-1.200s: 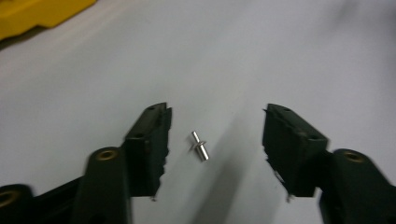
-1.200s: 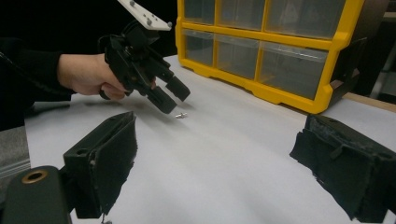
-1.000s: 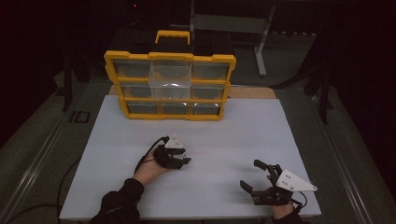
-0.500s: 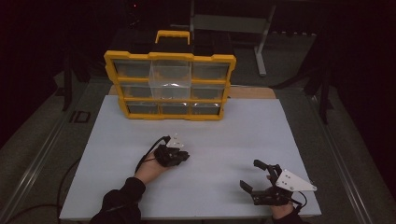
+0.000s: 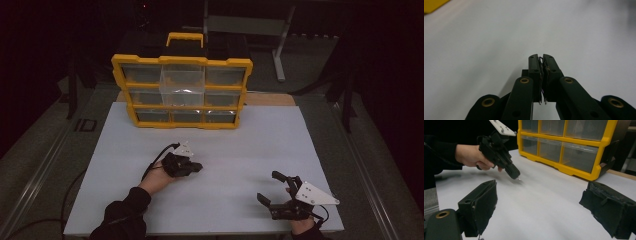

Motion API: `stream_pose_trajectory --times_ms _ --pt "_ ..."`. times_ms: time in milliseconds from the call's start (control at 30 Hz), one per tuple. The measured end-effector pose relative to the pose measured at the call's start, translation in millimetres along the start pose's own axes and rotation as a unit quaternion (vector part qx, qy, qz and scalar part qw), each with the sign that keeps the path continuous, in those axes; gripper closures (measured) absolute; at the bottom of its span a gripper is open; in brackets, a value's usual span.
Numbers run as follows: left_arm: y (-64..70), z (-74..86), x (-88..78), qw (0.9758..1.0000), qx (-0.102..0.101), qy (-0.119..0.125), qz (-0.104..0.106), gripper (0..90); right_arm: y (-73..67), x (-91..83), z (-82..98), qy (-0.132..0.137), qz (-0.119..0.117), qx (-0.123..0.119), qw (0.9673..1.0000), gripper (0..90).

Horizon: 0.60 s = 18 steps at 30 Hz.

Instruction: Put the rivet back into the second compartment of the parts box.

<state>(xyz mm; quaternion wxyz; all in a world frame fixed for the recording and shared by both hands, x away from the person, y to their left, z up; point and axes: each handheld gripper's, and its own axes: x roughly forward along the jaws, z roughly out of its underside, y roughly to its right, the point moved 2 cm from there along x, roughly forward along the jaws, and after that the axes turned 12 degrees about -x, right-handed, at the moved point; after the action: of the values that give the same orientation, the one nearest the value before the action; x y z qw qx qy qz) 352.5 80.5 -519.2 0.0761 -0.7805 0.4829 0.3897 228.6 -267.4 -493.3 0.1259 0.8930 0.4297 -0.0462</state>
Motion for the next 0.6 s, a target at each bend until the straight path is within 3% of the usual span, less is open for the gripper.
stream_pose_trajectory --times_ms 300,400,600 --pt "3.5 -14.0 -34.7 0.9993 0.009 0.02 0.03 85.4 -0.2 0.3 -0.1 -0.001 0.0 0.0 1.0 11.0" --pt "8.0 -27.2 -59.2 0.9981 0.026 0.032 0.046 85.3 0.0 0.2 0.0 -0.001 0.001 0.001 1.0 11.1" --pt "11.9 -44.4 -87.5 0.9959 0.046 0.042 0.065 85.3 -0.2 0.4 -0.1 -0.001 0.001 0.0 1.0 11.0"
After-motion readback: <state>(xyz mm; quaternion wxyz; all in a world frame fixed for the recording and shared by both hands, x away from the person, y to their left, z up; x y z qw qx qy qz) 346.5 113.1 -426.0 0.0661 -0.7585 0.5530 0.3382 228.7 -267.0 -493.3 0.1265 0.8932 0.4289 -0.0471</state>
